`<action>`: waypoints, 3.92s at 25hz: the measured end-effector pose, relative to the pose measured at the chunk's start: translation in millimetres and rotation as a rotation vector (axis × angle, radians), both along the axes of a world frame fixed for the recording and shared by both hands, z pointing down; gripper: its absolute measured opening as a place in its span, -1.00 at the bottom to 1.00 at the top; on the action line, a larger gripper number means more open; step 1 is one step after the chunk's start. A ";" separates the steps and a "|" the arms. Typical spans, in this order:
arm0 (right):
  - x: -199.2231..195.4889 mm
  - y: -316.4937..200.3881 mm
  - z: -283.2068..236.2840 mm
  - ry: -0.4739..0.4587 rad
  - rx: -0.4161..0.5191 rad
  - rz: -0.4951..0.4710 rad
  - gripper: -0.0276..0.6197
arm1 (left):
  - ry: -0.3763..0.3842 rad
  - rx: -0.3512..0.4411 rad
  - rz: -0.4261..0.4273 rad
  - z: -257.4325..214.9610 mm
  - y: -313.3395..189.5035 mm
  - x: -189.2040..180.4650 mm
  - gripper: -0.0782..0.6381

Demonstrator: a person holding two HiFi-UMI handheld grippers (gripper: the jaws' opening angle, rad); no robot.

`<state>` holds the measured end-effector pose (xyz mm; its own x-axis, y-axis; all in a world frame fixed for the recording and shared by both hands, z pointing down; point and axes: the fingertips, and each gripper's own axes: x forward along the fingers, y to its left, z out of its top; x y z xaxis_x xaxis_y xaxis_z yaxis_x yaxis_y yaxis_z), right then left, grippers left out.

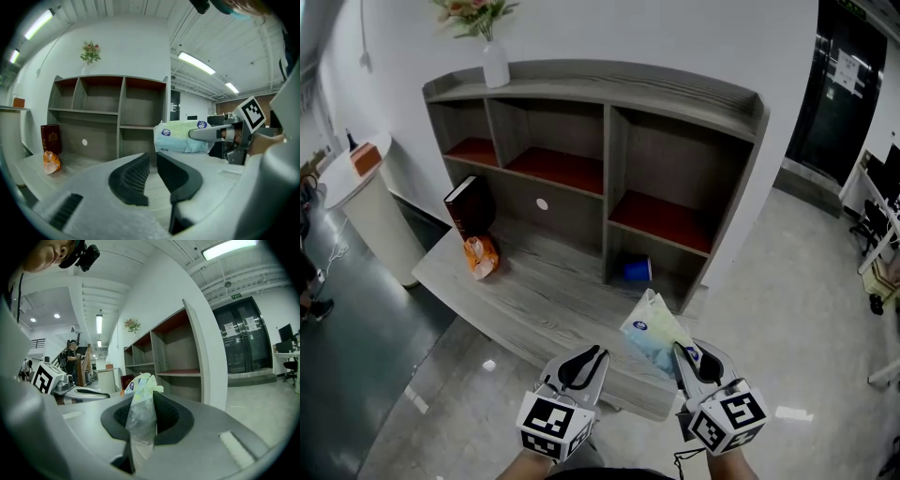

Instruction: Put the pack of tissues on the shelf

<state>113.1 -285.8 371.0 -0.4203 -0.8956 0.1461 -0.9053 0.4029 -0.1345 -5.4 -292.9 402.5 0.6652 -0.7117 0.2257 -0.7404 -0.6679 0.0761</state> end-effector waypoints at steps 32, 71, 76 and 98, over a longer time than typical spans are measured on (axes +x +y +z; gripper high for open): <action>-10.1 -168.2 -79.7 0.093 0.127 0.228 -0.75 | 0.032 0.041 0.200 -40.2 -162.8 -25.4 -0.64; -3.8 -277.8 -54.5 0.266 0.099 0.130 -0.40 | 0.020 0.069 0.006 -47.4 -188.6 -15.6 -0.64; -2.3 -268.6 -58.3 0.223 0.107 0.120 -0.20 | 0.014 0.074 0.022 -48.7 -186.0 -9.5 -0.64; 11.4 -189.9 -71.0 0.058 0.167 0.096 -0.79 | 0.089 0.067 0.102 -54.2 -172.3 9.7 -0.69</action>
